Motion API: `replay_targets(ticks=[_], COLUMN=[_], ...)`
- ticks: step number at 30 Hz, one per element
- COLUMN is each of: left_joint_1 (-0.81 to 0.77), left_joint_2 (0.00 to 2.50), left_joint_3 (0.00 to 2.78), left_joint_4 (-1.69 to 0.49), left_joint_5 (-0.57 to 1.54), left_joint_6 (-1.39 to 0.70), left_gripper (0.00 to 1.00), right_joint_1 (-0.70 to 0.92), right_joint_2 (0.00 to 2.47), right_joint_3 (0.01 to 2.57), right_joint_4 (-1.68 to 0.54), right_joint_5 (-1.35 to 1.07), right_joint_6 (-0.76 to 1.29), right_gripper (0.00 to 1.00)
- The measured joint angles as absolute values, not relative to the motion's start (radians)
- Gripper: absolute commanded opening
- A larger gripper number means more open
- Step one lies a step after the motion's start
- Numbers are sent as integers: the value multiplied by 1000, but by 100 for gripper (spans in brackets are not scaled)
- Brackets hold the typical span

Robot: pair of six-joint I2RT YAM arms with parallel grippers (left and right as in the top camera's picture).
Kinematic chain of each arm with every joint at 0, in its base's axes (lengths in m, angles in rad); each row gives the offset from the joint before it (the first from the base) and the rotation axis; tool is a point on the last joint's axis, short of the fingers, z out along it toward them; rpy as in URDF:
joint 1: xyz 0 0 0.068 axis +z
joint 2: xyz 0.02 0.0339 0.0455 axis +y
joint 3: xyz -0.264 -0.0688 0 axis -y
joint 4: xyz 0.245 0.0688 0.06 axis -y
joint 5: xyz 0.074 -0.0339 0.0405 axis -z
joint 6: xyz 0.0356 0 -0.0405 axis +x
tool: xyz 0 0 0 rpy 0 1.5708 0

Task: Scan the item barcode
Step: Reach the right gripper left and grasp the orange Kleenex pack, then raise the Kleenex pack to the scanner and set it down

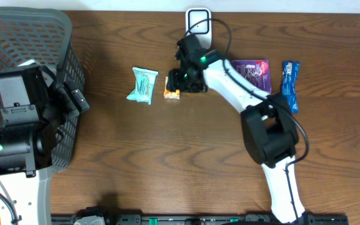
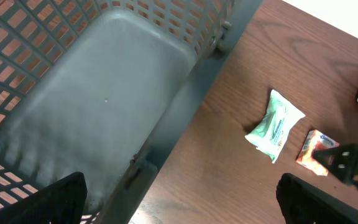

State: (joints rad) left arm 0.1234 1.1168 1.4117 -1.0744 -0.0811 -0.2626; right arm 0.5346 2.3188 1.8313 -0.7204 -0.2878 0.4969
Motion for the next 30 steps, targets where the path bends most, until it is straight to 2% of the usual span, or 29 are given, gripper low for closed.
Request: replay_targets(ticks=[2, 5, 13, 18, 25, 30], left_joint_1=[123, 123, 123, 123, 123, 123], left_joint_2=[1117, 1117, 1117, 1117, 1117, 1117], left_joint_3=[1412, 1412, 1412, 1412, 1412, 1412], left_joint_4=[-1074, -1074, -1074, -1074, -1074, -1074], left_joint_5=[-81, -81, -81, -81, -81, -81], left_joint_6=[-263, -263, -262, -263, -263, -263], left_gripper=[98, 98, 98, 98, 98, 98], right_joint_1=[546, 549, 509, 417, 289, 271], right_joint_2=[2332, 2334, 2333, 2332, 2331, 2331], right_joint_3=[1831, 1832, 1837, 1837, 1809, 1781], right_joint_4=[-722, -722, -748, -751, -790, -787], right_joint_5=[-271, -261, -378, -711, -1271, -1443], right_joint_6=[505, 519, 487, 393, 149, 81], right_gripper=[24, 1, 1, 1, 1, 1])
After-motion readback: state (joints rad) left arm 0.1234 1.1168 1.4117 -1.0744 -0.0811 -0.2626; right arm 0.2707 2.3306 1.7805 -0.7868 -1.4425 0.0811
